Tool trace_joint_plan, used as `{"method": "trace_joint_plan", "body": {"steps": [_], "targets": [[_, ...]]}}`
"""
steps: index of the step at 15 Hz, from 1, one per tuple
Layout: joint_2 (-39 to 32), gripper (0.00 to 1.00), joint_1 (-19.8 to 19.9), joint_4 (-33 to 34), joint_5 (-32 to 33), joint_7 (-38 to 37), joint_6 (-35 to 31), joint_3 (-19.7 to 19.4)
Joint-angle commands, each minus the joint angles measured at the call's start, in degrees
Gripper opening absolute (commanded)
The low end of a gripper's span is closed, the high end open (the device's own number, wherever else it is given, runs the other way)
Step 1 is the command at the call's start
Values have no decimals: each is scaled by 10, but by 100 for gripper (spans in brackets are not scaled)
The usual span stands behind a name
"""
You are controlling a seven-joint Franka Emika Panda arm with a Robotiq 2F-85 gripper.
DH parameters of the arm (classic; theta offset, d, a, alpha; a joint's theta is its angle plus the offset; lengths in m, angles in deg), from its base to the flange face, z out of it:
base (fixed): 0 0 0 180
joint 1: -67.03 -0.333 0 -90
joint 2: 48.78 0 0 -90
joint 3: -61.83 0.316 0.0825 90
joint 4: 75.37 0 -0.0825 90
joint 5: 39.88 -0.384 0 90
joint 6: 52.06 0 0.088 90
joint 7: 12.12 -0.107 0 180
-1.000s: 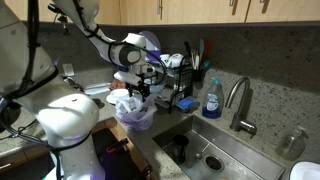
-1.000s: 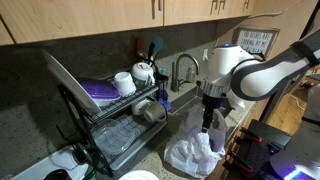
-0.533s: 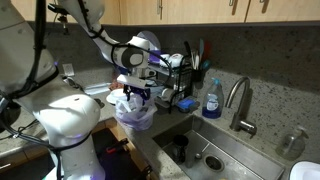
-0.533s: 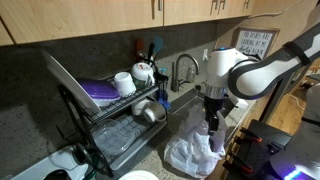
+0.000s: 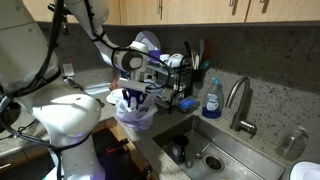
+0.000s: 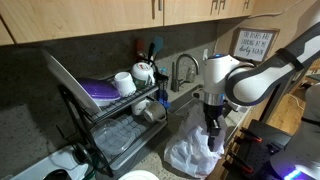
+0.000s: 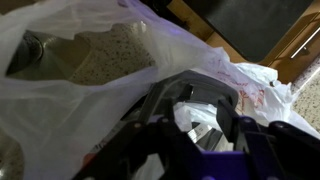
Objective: Move the plastic bag to the right then remove the plastic container from the plastic bag.
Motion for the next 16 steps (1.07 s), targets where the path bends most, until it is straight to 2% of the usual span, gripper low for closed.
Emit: {"method": "trace_joint_plan", "body": {"steps": [1, 3, 4, 5, 6, 7, 8, 13, 16], "targets": [[-10, 20, 2, 10, -5, 4, -11, 0], [-7, 5, 7, 10, 2, -5, -15, 2], [-6, 6, 9, 10, 3, -8, -16, 2], [-7, 39, 11, 9, 7, -12, -17, 3], [-10, 35, 14, 8, 10, -20, -23, 5], [-13, 36, 16, 8, 13, -30, -29, 7], [-16, 41, 17, 10, 17, -39, -33, 9], [-33, 77, 25, 11, 47, -96, -59, 23], [-46, 100, 23, 13, 31, -128, -98, 26]]}}
